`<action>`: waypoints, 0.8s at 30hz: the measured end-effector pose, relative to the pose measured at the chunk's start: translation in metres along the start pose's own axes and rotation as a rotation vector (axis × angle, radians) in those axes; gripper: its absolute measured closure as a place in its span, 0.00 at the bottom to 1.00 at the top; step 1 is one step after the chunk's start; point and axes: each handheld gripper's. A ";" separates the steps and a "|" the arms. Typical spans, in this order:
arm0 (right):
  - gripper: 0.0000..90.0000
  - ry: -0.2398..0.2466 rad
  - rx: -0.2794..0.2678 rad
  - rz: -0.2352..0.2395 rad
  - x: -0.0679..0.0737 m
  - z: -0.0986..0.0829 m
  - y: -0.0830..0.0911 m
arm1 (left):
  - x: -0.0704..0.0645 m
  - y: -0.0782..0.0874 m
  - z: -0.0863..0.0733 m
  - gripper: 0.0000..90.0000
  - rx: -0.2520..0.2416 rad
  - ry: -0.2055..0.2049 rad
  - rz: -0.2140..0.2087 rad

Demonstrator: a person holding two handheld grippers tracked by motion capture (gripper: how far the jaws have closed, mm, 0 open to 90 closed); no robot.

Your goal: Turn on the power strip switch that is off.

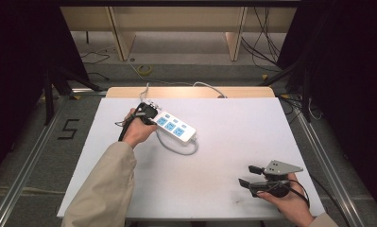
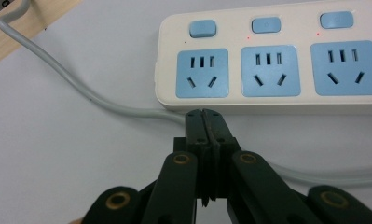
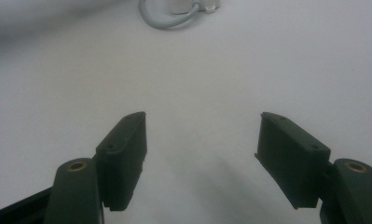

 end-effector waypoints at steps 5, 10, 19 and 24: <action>0.38 0.001 0.000 0.000 0.000 0.000 0.000 | 0.002 -0.003 0.004 1.00 -0.002 0.001 -0.002; 0.38 0.001 -0.002 0.000 0.000 0.000 0.000 | 0.002 -0.006 0.007 1.00 0.000 0.004 0.002; 0.38 0.002 0.001 0.001 0.000 0.000 0.000 | 0.000 -0.007 0.016 1.00 0.002 -0.018 -0.001; 0.38 0.003 -0.001 0.000 0.000 0.000 0.000 | 0.000 -0.009 0.020 1.00 0.004 -0.023 -0.006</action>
Point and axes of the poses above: each handheld gripper's, and its own axes: y roughly backward along the jaws, z roughly out of its top, x roughly to its left
